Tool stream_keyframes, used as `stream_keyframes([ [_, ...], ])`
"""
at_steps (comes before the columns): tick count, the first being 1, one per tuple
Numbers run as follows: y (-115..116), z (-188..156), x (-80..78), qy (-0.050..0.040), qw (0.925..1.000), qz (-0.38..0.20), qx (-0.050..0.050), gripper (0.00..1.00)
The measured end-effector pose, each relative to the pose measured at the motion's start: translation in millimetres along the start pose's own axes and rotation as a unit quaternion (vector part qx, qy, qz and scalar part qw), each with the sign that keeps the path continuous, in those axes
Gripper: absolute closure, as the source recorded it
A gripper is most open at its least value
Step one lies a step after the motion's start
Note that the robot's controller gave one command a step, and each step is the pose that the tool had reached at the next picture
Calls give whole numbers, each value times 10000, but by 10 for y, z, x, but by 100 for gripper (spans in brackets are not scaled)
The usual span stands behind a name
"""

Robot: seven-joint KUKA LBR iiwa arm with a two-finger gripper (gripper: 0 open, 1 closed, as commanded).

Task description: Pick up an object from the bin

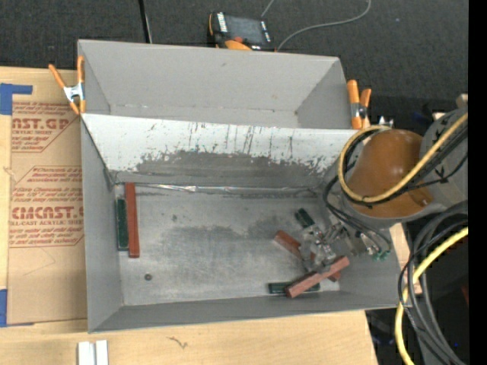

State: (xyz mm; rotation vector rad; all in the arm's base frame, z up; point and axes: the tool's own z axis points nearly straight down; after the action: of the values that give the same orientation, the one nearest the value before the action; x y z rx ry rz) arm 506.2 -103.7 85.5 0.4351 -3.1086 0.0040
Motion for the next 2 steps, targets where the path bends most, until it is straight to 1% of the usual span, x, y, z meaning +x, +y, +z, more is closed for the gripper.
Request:
stream_keyframes([
  [1,38,-3,-43,-39,10000,-26,-7,0],
  [2,39,122,101,-112,9988,483,17,0],
])
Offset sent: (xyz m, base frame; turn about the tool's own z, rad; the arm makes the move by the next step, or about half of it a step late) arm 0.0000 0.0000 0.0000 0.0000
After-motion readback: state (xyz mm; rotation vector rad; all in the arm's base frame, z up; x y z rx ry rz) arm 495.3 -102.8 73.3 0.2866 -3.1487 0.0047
